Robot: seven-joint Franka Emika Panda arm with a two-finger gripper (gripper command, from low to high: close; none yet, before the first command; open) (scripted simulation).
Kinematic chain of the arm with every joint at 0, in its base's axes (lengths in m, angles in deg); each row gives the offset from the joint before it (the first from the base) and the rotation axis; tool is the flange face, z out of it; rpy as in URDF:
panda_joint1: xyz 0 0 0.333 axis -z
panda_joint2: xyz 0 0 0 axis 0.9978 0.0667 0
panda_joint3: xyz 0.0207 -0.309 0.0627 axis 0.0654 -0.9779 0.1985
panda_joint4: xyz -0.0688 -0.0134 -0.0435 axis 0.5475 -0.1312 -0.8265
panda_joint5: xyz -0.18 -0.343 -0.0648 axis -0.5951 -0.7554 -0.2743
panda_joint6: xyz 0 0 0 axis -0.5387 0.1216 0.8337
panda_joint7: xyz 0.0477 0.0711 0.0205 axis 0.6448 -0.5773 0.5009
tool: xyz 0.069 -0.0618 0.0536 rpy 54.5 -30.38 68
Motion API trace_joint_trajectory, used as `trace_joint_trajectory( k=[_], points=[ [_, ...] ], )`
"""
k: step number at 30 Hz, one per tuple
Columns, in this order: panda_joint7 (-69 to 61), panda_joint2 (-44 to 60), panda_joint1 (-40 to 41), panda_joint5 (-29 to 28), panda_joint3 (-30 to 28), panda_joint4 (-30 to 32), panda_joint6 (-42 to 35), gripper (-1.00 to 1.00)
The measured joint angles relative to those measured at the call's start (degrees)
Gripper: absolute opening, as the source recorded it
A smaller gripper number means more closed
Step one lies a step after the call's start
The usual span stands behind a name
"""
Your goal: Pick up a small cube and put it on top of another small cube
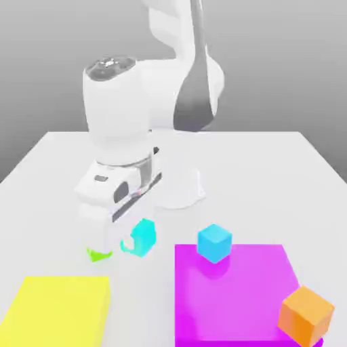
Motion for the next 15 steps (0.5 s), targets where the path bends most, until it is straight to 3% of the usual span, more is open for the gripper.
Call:
trace_joint_trajectory(
  k=[6,11,12,15],
  points=[
    [-5.0,-10.7,-6.8,-4.1,7.4,5.5,-4.0,-1.00],
    [-6.0,-3.5,-8.0,-4.1,7.8,8.1,6.0,-1.00],
    [-6.0,-1.9,-8.1,-4.1,7.8,8.4,7.9,1.00],
    [-6.0,-1.9,-8.1,-4.1,7.8,8.4,7.9,1.00]
  ],
)
